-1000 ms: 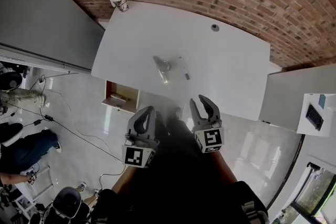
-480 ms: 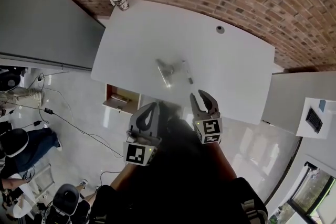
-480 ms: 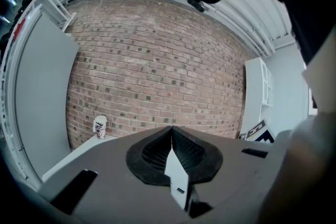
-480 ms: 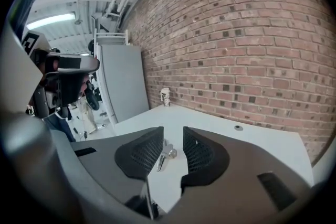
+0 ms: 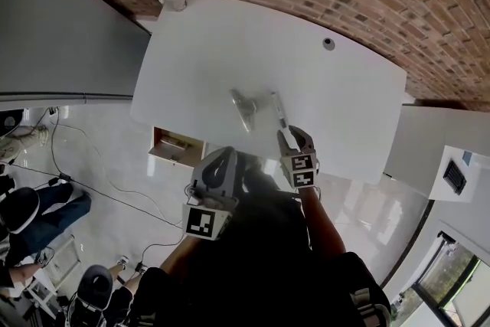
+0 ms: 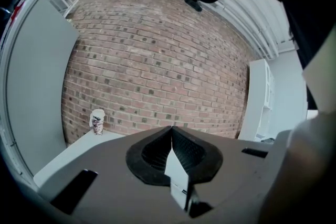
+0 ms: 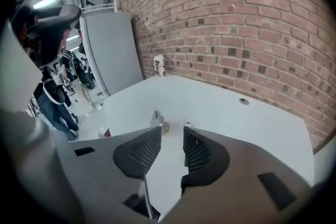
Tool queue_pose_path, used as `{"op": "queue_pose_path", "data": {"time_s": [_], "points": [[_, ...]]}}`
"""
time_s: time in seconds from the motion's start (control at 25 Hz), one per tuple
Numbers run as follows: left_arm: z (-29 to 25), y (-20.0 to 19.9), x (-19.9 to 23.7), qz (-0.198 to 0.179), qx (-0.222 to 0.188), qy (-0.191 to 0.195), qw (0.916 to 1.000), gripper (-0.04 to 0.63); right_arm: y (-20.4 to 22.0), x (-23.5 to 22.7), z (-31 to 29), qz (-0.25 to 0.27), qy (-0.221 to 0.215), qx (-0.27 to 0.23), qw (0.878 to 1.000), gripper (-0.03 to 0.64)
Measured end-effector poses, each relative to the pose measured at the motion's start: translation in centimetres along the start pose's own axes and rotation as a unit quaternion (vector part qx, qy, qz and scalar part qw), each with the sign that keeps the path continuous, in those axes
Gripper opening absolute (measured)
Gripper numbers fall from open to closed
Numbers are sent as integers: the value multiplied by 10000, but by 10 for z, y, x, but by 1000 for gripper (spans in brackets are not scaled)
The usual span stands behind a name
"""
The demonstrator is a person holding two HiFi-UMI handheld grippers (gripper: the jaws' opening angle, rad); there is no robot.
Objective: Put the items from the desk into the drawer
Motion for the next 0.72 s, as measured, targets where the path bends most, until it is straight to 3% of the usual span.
{"op": "queue_pose_path", "data": {"time_s": [0.44,0.72], "points": [[-26,1,32,155,207,-53,9997,5,42,-35,-98,-201,32,1445,9893,130],[-34,0,51,238,311,-105,9992,5,54,-41,-124,-293,67,1912,9811,132]]}}
Point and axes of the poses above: the fingertips, and each gripper's own axes: z backward along the fingers, x to its left, y out of its underside, the point moved 10 cm from there along z, backward along the fingers, and after that the axes turned 4 degrees about x, right-handed, at the moved point
